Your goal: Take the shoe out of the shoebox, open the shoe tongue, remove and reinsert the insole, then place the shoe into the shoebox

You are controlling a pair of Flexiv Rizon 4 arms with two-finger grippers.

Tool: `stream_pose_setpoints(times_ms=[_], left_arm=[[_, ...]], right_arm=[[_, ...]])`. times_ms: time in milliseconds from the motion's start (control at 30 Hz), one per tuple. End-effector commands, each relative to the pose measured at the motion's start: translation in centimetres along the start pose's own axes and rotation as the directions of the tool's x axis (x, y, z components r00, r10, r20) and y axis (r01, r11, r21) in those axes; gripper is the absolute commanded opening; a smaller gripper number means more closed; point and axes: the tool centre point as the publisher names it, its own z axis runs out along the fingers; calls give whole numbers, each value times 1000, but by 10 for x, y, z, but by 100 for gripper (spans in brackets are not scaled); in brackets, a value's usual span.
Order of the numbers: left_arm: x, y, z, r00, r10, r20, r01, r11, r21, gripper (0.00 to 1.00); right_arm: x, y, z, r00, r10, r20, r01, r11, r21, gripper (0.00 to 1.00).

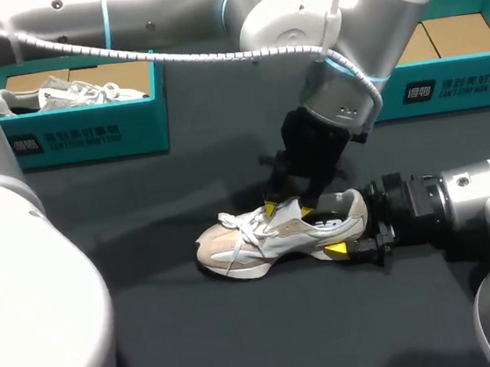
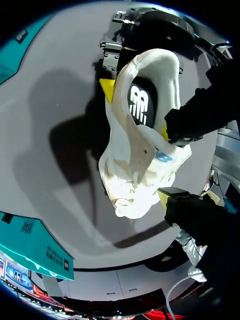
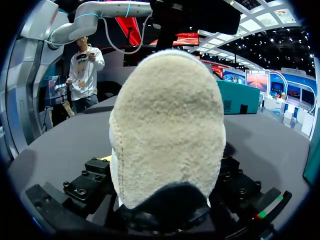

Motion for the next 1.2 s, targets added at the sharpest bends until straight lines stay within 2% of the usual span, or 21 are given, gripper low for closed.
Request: stream_pose_setpoints(times_ms=[33, 167, 333, 533, 800, 1200], left_arm=[[-4, -1, -1, 1000, 6, -12, -6, 1000, 1, 36], [-9, 1, -2, 1000, 14, -24, -14, 1000, 4, 0], [-23, 6, -3, 998, 15, -61, -14, 999, 29, 0], [-50, 11, -7, 991, -9, -135, 14, 999, 36, 0], [-76, 14, 3, 982, -65, -177, 74, 996, 49, 0], [-84, 8, 35, 986, -117, -121, 118, 993, 2, 0]], right_arm=[[1, 0, 1, 1000, -1, 3, 1, 1000, 2, 0], [1, 0, 1, 1000, -1, 3, 1, 1000, 2, 0], [1, 0, 1, 1000, -1, 3, 1, 1000, 2, 0], [1, 0, 1, 1000, -1, 3, 1, 1000, 2, 0], [1, 0, 1, 1000, -1, 3, 1, 1000, 2, 0], [1, 0, 1, 1000, -1, 3, 1, 1000, 2, 0]])
